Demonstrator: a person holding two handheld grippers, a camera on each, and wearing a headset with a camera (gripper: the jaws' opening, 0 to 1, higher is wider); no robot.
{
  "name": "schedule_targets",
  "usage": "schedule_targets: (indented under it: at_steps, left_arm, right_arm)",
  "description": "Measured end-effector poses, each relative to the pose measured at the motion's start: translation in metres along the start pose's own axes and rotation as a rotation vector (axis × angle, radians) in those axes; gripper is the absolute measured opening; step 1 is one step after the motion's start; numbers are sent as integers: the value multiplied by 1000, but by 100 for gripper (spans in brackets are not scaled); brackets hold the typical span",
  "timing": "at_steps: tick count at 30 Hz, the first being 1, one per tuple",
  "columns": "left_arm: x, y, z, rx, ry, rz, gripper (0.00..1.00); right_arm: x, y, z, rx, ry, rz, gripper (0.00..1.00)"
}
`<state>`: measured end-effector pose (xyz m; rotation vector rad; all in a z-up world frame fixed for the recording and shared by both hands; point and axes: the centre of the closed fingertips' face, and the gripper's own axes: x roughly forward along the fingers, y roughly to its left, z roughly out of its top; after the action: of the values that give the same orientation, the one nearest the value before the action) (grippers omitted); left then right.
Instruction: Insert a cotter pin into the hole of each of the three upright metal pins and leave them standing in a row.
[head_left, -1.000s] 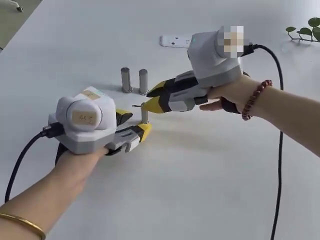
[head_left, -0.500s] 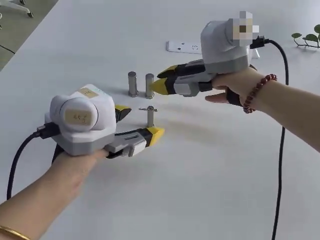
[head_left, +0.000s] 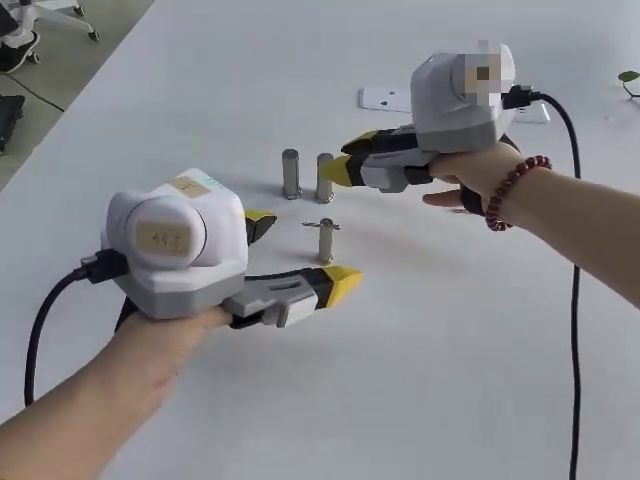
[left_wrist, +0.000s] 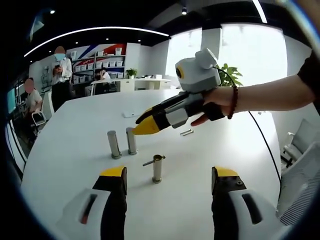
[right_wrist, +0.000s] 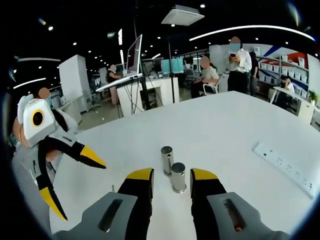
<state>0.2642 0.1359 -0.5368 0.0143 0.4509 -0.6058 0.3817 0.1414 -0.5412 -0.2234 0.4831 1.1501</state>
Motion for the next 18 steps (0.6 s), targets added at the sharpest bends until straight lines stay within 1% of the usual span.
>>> schedule_targets:
  at_steps: [4, 7, 8, 11, 13, 15, 16, 18]
  left_arm:
    - [-1, 0, 1, 1, -5, -1, 71]
    - [-2, -1, 1, -2, -6, -3, 73]
    - [-2, -1, 2, -3, -9, -5, 73]
    - [-3, -2, 4, -8, -16, -10, 75]
    - [-3, -2, 6, -7, -25, -11, 75]
    - [-3, -3, 6, -5, -22, -12, 77]
    - [-3, -3, 6, -1, -21, -12, 78]
    - [-3, -3, 4, 1, -14, -13, 78]
  right_arm:
    - [6, -1, 0, 1, -1, -3, 25]
    - [13, -4, -4, -2, 9, -2, 24]
    - [13, -2, -4, -7, 12, -2, 23]
    - [18, -2, -7, -16, 27, -3, 22]
    - [21, -5, -9, -16, 34, -3, 20]
    - [22, -2, -11, -17, 38, 0, 18]
    - [25, -5, -11, -19, 40, 2, 17]
    - [27, -7, -12, -24, 44, 0, 17]
